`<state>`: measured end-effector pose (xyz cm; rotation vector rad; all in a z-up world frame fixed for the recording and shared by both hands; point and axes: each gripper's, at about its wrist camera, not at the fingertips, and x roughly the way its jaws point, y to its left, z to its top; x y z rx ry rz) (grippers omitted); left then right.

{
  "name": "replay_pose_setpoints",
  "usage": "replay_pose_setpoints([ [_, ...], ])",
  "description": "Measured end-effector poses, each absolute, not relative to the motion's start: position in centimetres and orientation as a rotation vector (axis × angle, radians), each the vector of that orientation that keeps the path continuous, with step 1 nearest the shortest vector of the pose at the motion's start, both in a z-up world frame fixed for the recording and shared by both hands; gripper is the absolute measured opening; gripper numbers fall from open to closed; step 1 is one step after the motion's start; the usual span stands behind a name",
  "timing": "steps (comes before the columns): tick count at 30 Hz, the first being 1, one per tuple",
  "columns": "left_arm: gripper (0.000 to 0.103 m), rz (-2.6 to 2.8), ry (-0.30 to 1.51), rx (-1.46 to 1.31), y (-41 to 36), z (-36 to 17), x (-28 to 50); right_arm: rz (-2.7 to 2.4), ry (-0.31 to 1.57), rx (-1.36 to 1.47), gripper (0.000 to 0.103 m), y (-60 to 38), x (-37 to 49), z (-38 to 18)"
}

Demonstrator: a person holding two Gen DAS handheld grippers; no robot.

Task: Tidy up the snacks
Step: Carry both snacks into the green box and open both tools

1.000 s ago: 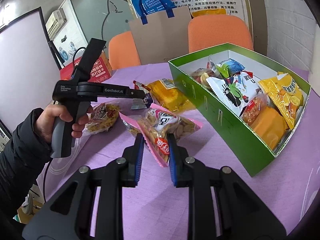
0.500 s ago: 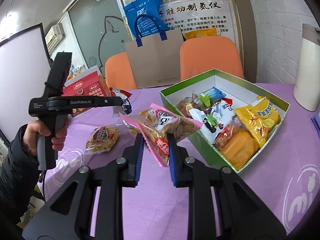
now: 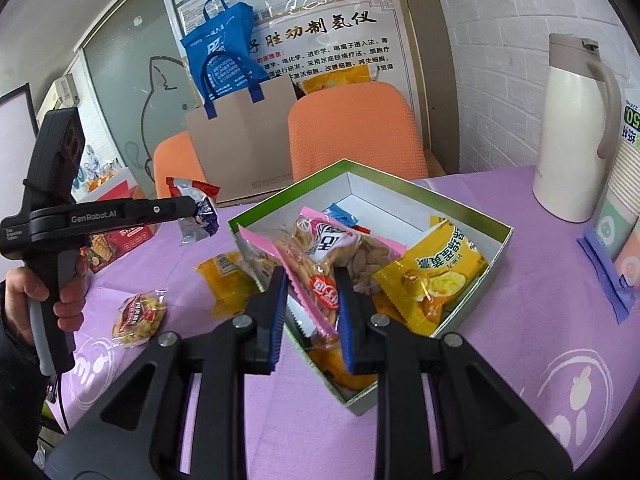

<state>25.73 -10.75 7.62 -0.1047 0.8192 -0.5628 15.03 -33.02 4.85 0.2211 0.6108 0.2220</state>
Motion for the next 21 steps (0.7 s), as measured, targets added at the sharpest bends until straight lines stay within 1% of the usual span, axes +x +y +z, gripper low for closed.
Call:
replay_pose_setpoints([
  [7,0.023,-0.566,0.837,-0.123,-14.0,6.1,28.6,0.153,0.632,0.208,0.025,-34.0,19.5,3.7],
  [8,0.024,-0.573,0.836,-0.116,-14.3,5.8,28.8,0.13,0.639,0.188,0.026,-33.9,20.2,3.3],
  [9,0.027,-0.585,0.829,-0.104,-14.7,5.6,28.9,0.122,0.654,0.159,0.029,-33.7,20.8,3.0],
  [10,0.031,-0.594,0.822,-0.084,-15.2,5.3,28.9,0.114,0.662,0.127,0.032,-33.5,21.4,2.6],
  [11,0.051,-0.589,0.826,-0.065,-15.3,5.0,28.8,0.109,0.673,0.102,0.038,-33.4,21.9,2.2],
  [12,0.075,-0.572,0.825,-0.05,-15.4,4.8,28.6,0.1,0.681,0.092,0.056,-33.4,22.3,1.9],
  [13,0.083,-0.555,0.81,-0.044,-15.4,4.7,28.3,0.093,0.676,0.092,0.066,-33.6,22.2,1.7],
  [14,0.088,-0.541,0.791,-0.043,-15.1,4.6,28.0,0.096,0.657,0.099,0.067,-33.7,21.8,1.8],
  [15,0.089,-0.537,0.776,-0.04,-14.9,4.6,27.7,0.107,0.648,0.106,0.069,-33.9,21.5,1.8],
  [16,0.09,-0.537,0.77,-0.031,-14.8,4.6,27.4,0.115,0.642,0.112,0.075,-34.0,21.2,1.9],
  [18,0.091,-0.513,0.771,-0.012,-14.5,4.8,26.9,0.114,0.634,0.118,0.083,-34.2,20.3,2.1],
  [21,0.091,-0.519,0.744,-0.026,-13.5,5.6,25.6,0.131,0.627,0.126,0.083,-34.1,19.1,2.7],
])
